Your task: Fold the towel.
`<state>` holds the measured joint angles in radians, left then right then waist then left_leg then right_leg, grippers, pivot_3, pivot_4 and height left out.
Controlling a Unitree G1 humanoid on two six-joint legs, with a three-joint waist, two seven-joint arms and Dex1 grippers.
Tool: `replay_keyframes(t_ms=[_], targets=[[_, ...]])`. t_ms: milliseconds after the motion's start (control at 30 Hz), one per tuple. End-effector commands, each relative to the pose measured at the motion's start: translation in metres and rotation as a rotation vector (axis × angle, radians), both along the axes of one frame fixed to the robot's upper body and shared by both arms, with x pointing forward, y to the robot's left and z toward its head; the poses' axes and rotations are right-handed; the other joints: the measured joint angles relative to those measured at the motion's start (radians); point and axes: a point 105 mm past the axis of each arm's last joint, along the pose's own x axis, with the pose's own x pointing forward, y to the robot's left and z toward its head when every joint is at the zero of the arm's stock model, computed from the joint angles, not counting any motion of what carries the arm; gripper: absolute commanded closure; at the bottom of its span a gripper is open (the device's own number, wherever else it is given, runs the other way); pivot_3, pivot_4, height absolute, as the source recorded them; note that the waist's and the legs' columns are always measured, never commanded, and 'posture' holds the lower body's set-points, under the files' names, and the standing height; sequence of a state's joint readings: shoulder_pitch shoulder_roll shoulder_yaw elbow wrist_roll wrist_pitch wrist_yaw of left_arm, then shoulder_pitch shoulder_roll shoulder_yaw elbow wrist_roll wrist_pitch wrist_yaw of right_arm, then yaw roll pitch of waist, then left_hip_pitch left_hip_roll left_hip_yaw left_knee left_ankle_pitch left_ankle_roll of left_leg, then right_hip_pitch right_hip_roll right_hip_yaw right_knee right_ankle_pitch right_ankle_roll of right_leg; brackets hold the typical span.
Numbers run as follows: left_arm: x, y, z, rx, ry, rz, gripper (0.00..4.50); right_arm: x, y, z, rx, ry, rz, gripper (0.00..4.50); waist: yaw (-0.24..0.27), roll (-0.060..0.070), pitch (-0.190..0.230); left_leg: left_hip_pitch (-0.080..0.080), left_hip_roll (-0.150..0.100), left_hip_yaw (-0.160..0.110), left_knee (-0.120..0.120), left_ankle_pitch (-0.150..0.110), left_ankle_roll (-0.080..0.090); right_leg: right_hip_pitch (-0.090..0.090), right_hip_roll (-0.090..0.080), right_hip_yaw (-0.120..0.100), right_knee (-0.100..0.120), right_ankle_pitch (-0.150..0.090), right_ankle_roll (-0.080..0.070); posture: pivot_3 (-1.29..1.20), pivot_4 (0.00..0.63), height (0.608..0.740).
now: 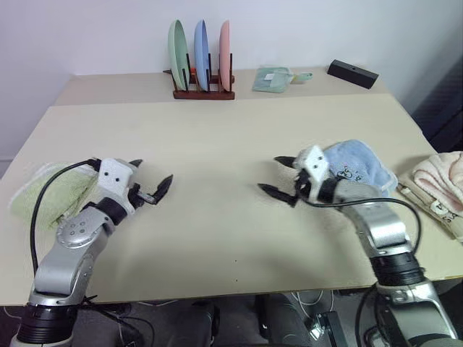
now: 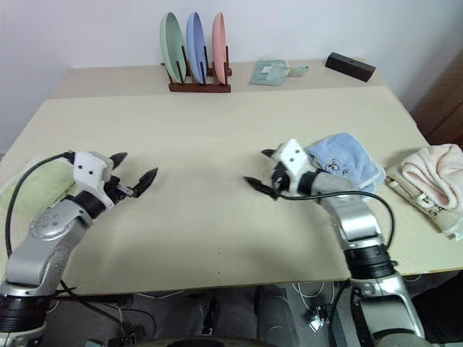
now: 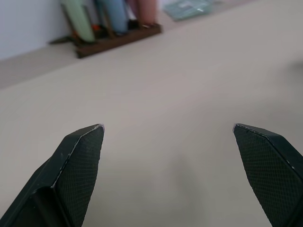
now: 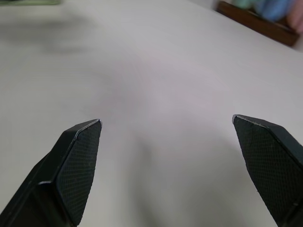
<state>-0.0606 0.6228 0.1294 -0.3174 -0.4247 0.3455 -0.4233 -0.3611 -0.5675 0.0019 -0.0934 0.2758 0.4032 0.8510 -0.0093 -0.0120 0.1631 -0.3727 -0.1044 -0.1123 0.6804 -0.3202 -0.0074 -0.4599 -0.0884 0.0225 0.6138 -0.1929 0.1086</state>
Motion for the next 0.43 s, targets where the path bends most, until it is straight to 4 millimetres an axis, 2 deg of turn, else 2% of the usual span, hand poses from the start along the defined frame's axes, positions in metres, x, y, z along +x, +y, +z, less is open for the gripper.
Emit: replay_keyframes(t_ms=[33,167,433], targets=[[0.0,0.001,-0.001,0.023,0.01,-0.04,0.04,-0.01,-0.014,0.011,0.007,-0.012,0.001,0.0,0.001,0.0,0.0,0.0,0.0,0.0,0.0,0.0,0.0,0.0,0.0,0.0,0.0,0.0,0.0,0.0,0.15,0.721],[0.002,-0.001,-0.007,0.014,0.026,-0.066,0.04,-0.011,-0.024,0.004,-0.031,-0.014,-0.028,0.0,-0.002,0.0,0.0,0.001,0.0,0.0,0.001,-0.002,0.004,0.0,0.0,0.0,0.0,0.0,0.0,0.0,0.15,0.721],[0.0,-0.011,-0.011,-0.003,0.035,-0.11,0.04,-0.006,-0.021,0.008,-0.019,-0.027,-0.035,0.0,0.001,0.0,0.0,0.0,0.0,0.0,0.001,0.0,0.0,0.001,-0.001,0.0,0.0,0.0,0.0,0.0,0.15,0.721]])
